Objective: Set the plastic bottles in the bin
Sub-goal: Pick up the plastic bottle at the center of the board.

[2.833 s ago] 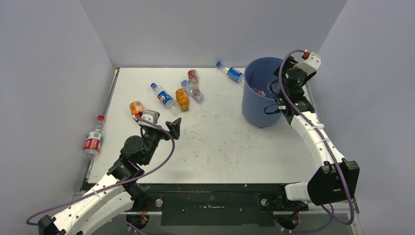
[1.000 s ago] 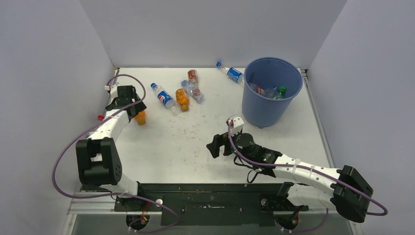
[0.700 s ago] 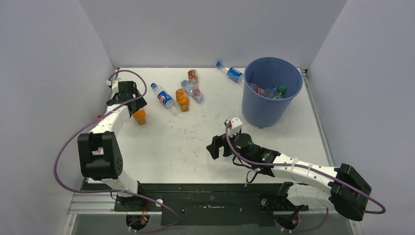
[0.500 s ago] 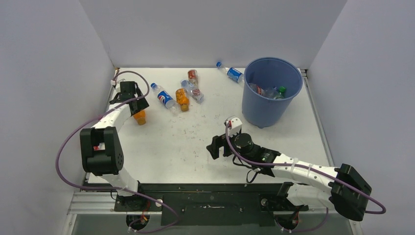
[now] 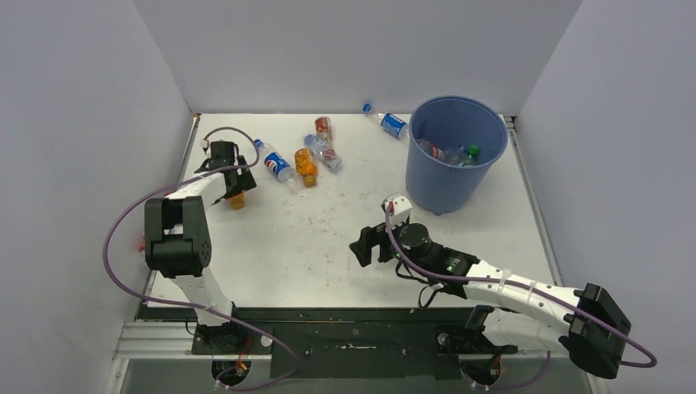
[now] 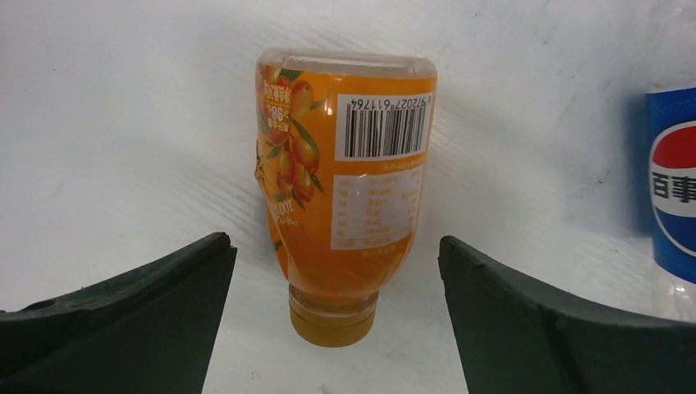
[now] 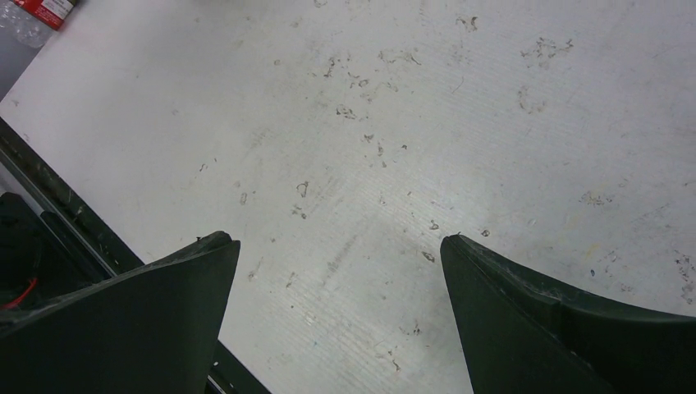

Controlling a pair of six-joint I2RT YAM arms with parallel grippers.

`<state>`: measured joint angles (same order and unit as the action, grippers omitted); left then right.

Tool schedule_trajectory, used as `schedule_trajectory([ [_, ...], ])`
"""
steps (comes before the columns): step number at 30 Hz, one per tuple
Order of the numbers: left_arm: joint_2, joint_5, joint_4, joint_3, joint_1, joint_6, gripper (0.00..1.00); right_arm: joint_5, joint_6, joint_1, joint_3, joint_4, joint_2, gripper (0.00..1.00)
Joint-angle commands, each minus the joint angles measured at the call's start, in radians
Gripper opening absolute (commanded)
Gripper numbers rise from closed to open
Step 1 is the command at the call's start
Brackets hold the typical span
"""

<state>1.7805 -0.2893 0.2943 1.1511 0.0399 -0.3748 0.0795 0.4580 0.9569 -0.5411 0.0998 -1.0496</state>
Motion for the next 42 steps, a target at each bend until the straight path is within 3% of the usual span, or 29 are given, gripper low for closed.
schedule_trajectory([
  [1, 0.041, 0.0, -0.039, 0.037, 0.003, 0.03, 0.92, 0.028, -0.011, 0.006, -0.066, -0.011, 0.057, 1.0],
  [9, 0.051, 0.055, -0.082, -0.007, 0.008, 0.0, 0.6, 0.039, -0.017, 0.008, -0.102, -0.046, 0.09, 1.0],
  [12, 0.001, 0.07, -0.108, -0.041, 0.011, -0.034, 0.44, 0.04, -0.018, 0.008, -0.11, -0.051, 0.095, 1.0],
  [16, -0.132, 0.115, -0.147, -0.106, 0.011, -0.105, 0.34, 0.03, -0.012, 0.011, -0.117, -0.036, 0.089, 1.0],
  [19, -0.321, 0.208, -0.211, -0.215, 0.01, -0.223, 0.31, 0.008, -0.001, 0.016, -0.111, 0.002, 0.074, 1.0],
  [23, -0.606, 0.365, -0.47, -0.465, -0.027, -0.513, 0.26, 0.004, 0.008, 0.046, -0.099, 0.087, 0.015, 1.0],
  [29, -0.961, 0.235, -0.811, -0.756, -0.358, -0.767, 0.24, 0.081, 0.002, 0.146, -0.096, 0.286, -0.071, 1.0],
  [35, -1.127, 0.148, -0.933, -0.883, -0.58, -0.875, 0.24, 0.166, -0.035, 0.216, -0.101, 0.42, -0.1, 0.9],
  [42, -1.199, 0.103, -0.954, -0.924, -0.67, -0.91, 0.23, 0.166, -0.041, 0.259, -0.113, 0.514, -0.126, 0.9],
])
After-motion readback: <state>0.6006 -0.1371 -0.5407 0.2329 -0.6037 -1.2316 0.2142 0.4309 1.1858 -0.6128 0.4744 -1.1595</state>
